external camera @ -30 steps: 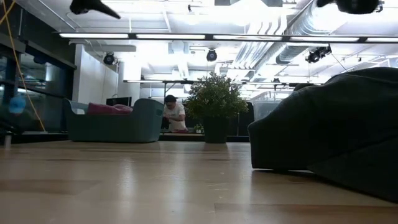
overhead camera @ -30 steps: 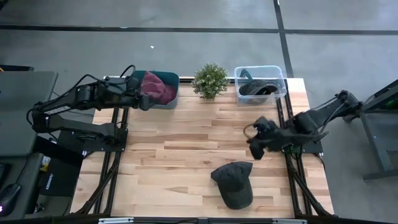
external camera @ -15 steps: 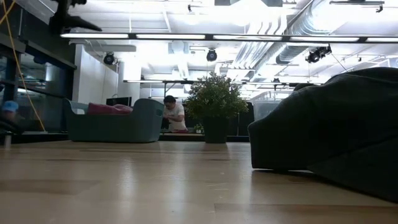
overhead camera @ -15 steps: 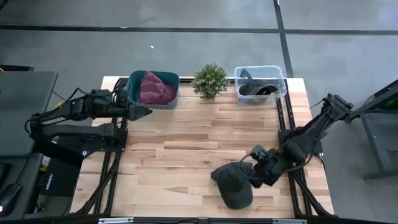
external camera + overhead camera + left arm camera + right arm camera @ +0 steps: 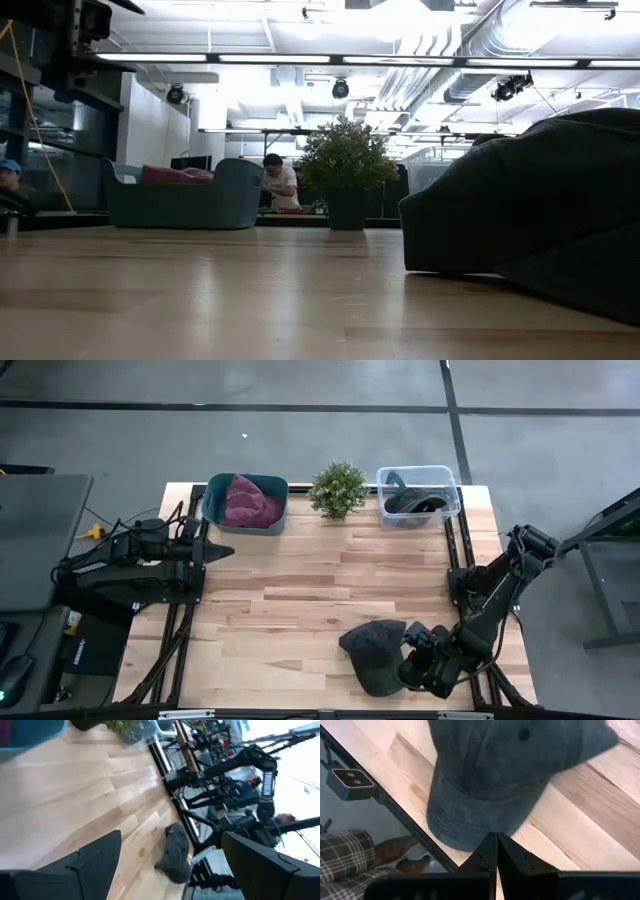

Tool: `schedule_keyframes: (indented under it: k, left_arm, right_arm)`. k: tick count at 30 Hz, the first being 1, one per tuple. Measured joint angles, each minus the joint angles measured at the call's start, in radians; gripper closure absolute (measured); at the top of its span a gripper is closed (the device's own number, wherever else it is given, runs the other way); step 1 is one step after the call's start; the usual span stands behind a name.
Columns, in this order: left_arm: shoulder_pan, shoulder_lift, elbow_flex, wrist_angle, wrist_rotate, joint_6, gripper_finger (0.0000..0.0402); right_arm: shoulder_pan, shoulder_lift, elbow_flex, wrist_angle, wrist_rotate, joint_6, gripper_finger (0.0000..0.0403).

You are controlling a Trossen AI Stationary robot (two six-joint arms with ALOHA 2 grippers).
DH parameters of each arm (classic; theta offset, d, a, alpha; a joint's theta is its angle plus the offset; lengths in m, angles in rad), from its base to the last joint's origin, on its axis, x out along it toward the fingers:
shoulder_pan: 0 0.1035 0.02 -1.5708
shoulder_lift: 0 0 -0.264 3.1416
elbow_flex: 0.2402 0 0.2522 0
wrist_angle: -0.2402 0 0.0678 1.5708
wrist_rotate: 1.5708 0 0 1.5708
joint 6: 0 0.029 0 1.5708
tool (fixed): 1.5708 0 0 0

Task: Pick & Place hat
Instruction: Put the black cap into the transparent bin

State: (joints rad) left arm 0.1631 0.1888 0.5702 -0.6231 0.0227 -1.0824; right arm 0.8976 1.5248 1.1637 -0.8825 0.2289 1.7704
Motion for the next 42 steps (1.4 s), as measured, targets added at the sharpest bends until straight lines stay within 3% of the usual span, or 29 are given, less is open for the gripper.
schedule_keyframes:
  k: [6, 13, 23, 25, 34, 37, 39, 42]
  left_arm:
    - [0.0, -0.057, -0.03, -0.016, 0.123, -0.006, 0.0064]
    - [0.0, -0.077, -0.113, -0.036, 0.15, -0.084, 0.0064]
    - [0.0, -0.076, -0.285, 0.311, 0.196, -0.141, 0.0064]
    - [-0.001, -0.074, -0.329, 0.374, 0.162, -0.129, 0.0064]
    - [0.0, -0.073, -0.441, 0.412, -0.292, -0.211, 0.0064]
    - [0.0, -0.076, -0.46, 0.424, -0.39, -0.183, 0.0064]
    - [0.0, -0.076, -0.481, 0.484, -0.378, -0.083, 0.0064]
    - [0.0, -0.078, -0.522, 0.62, -0.194, 0.127, 0.0064]
  right_arm:
    - [0.001, 0.066, 0.0, 0.039, 0.079, -0.087, 0.0403]
    - [0.007, 0.133, 0.0, 0.047, 0.159, -0.114, 0.0403]
    - [0.046, 0.144, 0.0, 0.059, 0.191, -0.105, 0.0403]
    - [0.046, 0.144, 0.0, 0.058, 0.181, -0.094, 0.0403]
    - [0.046, 0.144, 0.0, 0.05, 0.158, -0.086, 0.0403]
    - [0.046, 0.144, 0.0, 0.045, 0.159, -0.084, 0.0403]
    - [0.045, 0.144, 0.0, 0.038, 0.161, -0.076, 0.0403]
    - [0.045, 0.144, 0.0, 0.027, 0.162, -0.068, 0.0403]
